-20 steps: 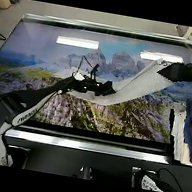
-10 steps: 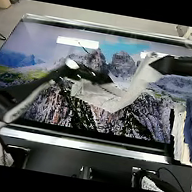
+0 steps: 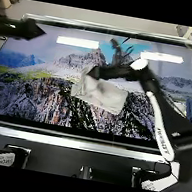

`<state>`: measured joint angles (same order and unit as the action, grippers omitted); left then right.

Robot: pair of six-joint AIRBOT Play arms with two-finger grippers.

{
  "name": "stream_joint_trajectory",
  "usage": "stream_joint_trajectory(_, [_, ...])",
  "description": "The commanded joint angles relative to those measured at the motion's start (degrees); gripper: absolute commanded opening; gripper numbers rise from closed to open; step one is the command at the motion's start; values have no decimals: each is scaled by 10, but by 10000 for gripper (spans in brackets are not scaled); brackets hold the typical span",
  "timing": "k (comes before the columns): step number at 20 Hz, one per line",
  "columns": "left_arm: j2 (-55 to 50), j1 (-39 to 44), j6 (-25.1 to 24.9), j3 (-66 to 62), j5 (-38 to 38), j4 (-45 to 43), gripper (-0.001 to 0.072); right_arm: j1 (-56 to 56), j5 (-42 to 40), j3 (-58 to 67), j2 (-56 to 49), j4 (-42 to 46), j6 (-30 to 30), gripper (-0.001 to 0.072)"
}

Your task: Fold the shirts.

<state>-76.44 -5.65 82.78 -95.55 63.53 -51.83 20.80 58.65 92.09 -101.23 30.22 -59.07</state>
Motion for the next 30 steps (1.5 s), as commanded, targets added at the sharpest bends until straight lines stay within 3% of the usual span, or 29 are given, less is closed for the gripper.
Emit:
stream_joint_trajectory(1, [53, -35, 4, 0, 26, -22, 24, 9, 23, 1, -43, -4, 4, 666])
stream_joint_trajectory(8, [53, -28, -14, 51, 59, -22, 24, -206, 285, -26, 38, 379, -89, 666])
stream_joint_trajectory(10, [53, -24, -18, 64, 59, -22, 24, -221, 248, -102, 44, 361, -102, 666])
stream_joint_trajectory(14, [54, -10, -18, 68, 59, -22, 24, -210, 81, -225, 38, 182, -86, 669])
stream_joint_trajectory(18, [54, 7, -18, 68, 59, -22, 25, -209, 35, -238, 9, 96, -79, 663])
stream_joint_trajectory(19, [54, 12, -18, 68, 56, -22, 25, -209, 33, -238, 6, 65, -56, 630])
stream_joint_trajectory(20, [54, 16, -17, 68, 51, -22, 25, -209, 32, -238, 5, 42, -40, 543])
stream_joint_trajectory(21, [54, 19, -17, 68, 46, -22, 25, -209, 25, -237, 5, 23, -14, 321])
stream_joint_trajectory(22, [54, 22, -17, 68, 42, -21, 25, -216, 28, -229, 5, 9, 12, 16])
stream_joint_trajectory(26, [53, 23, -18, 68, 40, -18, 25, -296, 141, -122, 29, -56, 96, 14])
stream_joint_trajectory(30, [51, 23, -18, 68, 17, -18, 25, -418, 198, 11, 107, 14, 18, 14])
